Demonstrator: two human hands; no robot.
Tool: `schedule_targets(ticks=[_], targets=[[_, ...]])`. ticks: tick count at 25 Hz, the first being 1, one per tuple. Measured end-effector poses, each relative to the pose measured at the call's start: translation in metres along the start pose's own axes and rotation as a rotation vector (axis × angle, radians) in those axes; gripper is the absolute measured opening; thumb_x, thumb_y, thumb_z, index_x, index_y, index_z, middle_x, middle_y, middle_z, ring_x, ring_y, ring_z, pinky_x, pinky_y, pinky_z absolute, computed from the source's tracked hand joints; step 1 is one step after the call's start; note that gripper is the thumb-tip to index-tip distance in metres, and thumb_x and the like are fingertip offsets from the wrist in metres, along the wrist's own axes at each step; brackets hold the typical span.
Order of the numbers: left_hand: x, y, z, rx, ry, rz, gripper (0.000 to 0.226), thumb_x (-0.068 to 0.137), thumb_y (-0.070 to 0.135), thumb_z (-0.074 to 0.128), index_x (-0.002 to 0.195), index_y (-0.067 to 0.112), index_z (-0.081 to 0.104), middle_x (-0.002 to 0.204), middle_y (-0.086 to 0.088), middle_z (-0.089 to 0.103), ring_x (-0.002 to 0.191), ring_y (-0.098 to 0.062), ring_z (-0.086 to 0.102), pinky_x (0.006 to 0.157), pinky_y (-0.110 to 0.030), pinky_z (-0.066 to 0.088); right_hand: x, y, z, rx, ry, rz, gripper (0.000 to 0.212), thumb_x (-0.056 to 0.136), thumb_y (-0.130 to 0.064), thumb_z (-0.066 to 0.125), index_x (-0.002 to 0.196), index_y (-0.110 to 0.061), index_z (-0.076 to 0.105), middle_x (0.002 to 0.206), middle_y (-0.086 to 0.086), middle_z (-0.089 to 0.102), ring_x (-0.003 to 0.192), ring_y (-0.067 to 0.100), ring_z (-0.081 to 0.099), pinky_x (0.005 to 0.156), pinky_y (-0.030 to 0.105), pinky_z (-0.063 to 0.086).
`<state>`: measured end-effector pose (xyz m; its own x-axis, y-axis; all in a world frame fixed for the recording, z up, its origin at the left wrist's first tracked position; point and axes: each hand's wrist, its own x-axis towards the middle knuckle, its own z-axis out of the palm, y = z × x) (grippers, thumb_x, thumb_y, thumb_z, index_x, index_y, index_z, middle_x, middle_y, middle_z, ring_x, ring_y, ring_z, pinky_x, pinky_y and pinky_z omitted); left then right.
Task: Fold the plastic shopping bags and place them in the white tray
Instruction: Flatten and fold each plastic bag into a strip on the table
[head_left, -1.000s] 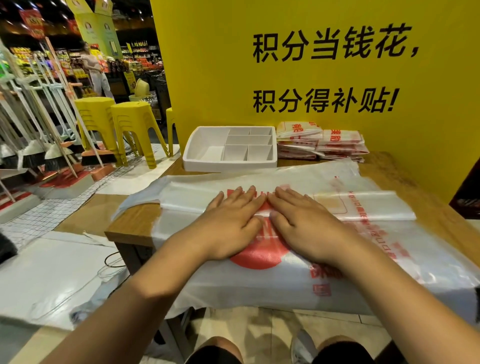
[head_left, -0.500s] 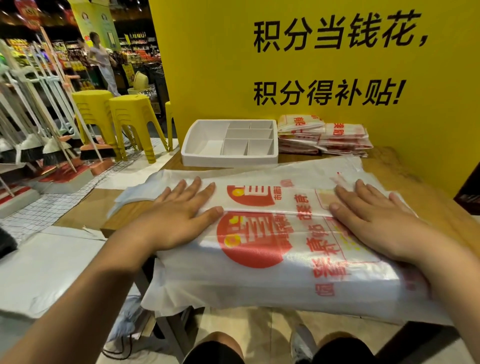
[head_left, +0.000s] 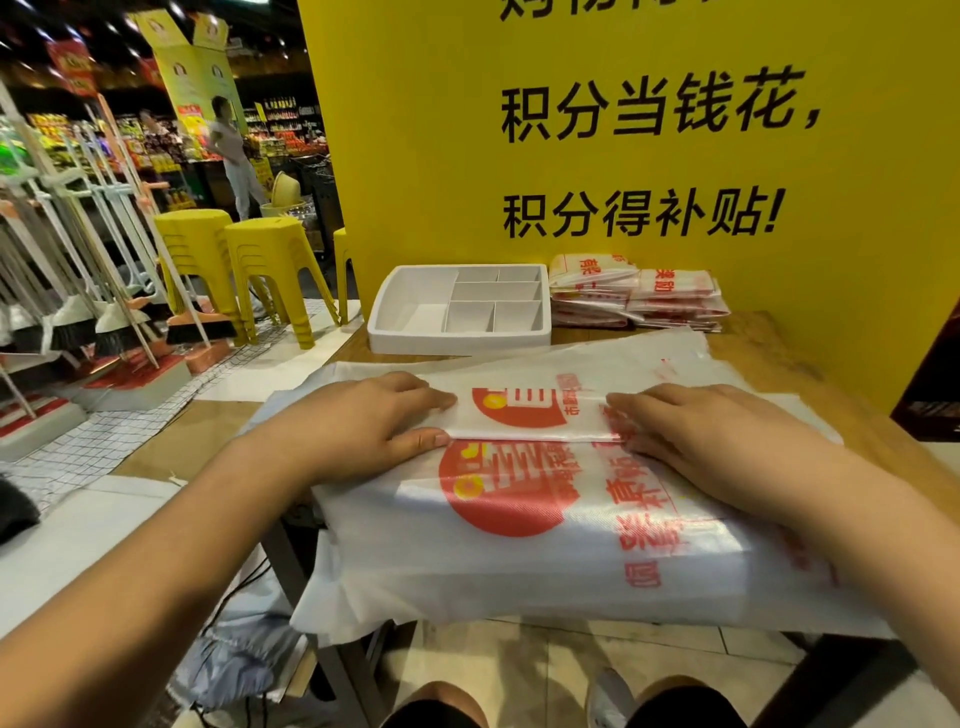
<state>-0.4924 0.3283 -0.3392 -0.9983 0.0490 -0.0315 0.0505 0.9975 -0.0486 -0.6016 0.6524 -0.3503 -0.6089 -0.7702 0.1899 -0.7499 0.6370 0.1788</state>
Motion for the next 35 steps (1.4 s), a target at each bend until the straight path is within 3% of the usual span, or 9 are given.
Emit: schedule_targets(ticks=[3,6,11,16,21,27,29,32,35], targets=[[-0.002,-0.005,-0.005,-0.028,-0.031,0.109,0.055,0.101,0.047,0.041,0.152,0.05,0.022,0.16,0.013,0.028,0.143,-0.01,0.033,0.115,-0.03,0.032,0.003,-0.009,-0.006,-0.056,-0.042,0.013,0.05,0.103,-0.05,0.026,0.15,-0.034,0.026,0.136,-0.005,0.056,0.112,0.022,0.058,0.092,0.034,0.042],[0.003,-0.008,-0.01,-0.036,-0.001,0.155,0.063,0.095,0.026,0.05,0.149,0.05,0.029,0.153,0.015,0.038,0.134,-0.01,0.042,0.107,-0.031,0.041,0.012,-0.002,-0.009,-0.121,-0.032,0.099,0.039,0.097,-0.036,0.036,0.135,-0.031,0.041,0.121,-0.005,0.063,0.109,0.021,0.06,0.106,0.039,0.035],[-0.004,0.002,-0.015,-0.052,0.383,0.09,0.025,0.101,0.034,0.049,0.124,0.035,0.057,0.111,0.006,0.068,0.098,-0.02,0.063,0.075,-0.04,0.053,0.035,0.016,-0.02,-0.024,0.441,0.291,0.023,0.092,-0.024,0.04,0.084,-0.02,0.062,0.08,0.004,0.065,0.087,0.031,0.062,0.111,0.06,0.025],[-0.056,0.044,-0.028,-0.586,0.408,0.009,0.023,0.097,0.034,0.06,0.118,0.043,0.057,0.1,0.024,0.069,0.091,0.008,0.063,0.071,-0.011,0.046,0.099,0.016,-0.075,0.005,0.502,0.272,0.021,0.092,-0.022,0.052,0.105,-0.017,0.067,0.099,0.009,0.066,0.107,0.034,0.056,0.114,0.057,0.018],[-0.071,0.108,0.016,-1.352,0.377,-0.304,0.038,0.096,0.019,0.065,0.124,0.041,0.053,0.101,0.013,0.075,0.091,-0.007,0.072,0.084,-0.03,0.058,0.141,-0.03,-0.069,0.039,0.43,0.088,0.044,0.093,-0.026,0.061,0.136,-0.023,0.054,0.146,0.008,0.047,0.139,0.03,0.035,0.118,0.049,0.014],[-0.078,0.137,0.049,-1.6,0.406,-0.389,0.053,0.076,0.033,0.061,0.121,0.059,0.051,0.121,0.021,0.067,0.109,-0.009,0.067,0.099,-0.039,0.052,-0.004,-0.077,-0.029,0.457,0.521,0.048,0.024,0.096,-0.024,0.058,0.118,-0.031,0.064,0.116,-0.012,0.062,0.107,0.017,0.06,0.088,0.041,0.051],[-0.082,0.137,0.052,-1.582,0.403,-0.344,0.05,0.077,0.03,0.057,0.12,0.054,0.055,0.121,0.027,0.065,0.111,-0.007,0.066,0.1,-0.04,0.052,-0.057,-0.092,-0.009,0.573,0.5,0.031,0.027,0.095,-0.024,0.06,0.119,-0.035,0.063,0.115,-0.018,0.06,0.103,0.007,0.061,0.082,0.033,0.052],[-0.083,0.146,0.053,-1.635,0.357,-0.333,0.034,0.088,0.02,0.061,0.113,0.044,0.062,0.116,0.012,0.072,0.103,-0.021,0.071,0.089,-0.046,0.057,-0.105,-0.114,0.021,0.689,0.552,0.088,0.041,0.091,-0.018,0.07,0.128,-0.033,0.062,0.127,-0.015,0.055,0.114,-0.003,0.056,0.091,0.011,0.044],[-0.086,0.16,0.052,-1.733,0.336,-0.362,0.028,0.096,0.004,0.057,0.112,0.026,0.064,0.112,0.002,0.074,0.096,-0.024,0.073,0.072,-0.037,0.057,-0.119,-0.126,0.034,0.786,0.568,0.087,0.044,0.084,-0.01,0.073,0.124,-0.028,0.068,0.136,-0.009,0.052,0.117,0.006,0.058,0.096,0.018,0.046]])
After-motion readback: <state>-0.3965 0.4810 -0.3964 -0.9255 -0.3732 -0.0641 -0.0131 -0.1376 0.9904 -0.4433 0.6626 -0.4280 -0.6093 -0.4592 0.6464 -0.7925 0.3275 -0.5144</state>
